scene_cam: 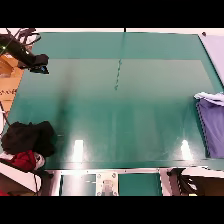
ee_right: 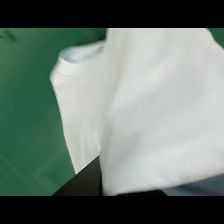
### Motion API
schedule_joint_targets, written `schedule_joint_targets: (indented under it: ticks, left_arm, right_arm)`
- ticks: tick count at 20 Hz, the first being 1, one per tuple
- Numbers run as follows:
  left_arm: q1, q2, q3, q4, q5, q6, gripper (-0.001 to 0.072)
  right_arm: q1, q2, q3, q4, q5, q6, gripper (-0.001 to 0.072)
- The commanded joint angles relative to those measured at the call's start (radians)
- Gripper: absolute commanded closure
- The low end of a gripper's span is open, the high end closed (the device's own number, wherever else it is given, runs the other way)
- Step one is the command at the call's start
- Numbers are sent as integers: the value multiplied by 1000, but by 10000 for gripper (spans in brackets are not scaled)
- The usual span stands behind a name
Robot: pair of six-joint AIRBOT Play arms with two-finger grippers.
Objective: Fold the shirts.
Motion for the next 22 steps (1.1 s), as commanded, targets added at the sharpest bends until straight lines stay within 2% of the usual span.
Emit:
schedule_joint_targets:
  ticks: [1, 8, 12, 13, 15, 18, 21, 22]
  left_arm:
    - [0, 0, 0, -8, -13, 0, 681]
    - [0, 0, 0, -8, -12, 0, 681]
    - [0, 0, 0, -8, -11, 0, 681]
    - [0, 0, 0, -10, -11, 0, 681]
    - [0, 0, 0, -12, -11, 0, 681]
    - [0, 0, 0, -23, -10, 0, 681]
    - [0, 0, 0, -48, -3, 0, 681]
    - [0, 0, 0, -58, 2, 0, 681]
  right_arm:
    - [0, 11, -21, -122, 118, 41, 696]
    - [0, 11, -240, -281, 116, 40, 695]
    - [0, 11, -412, -361, 31, 26, 695]
    - [0, 11, -450, -361, 11, 13, 671]
    - [0, 5, -513, -383, 12, 10, 35]
    - [2, 4, -493, -435, 44, 10, 27]
    - [17, 4, -348, -431, 92, 14, 31]
    - [40, 4, -283, -424, 93, 15, 62]
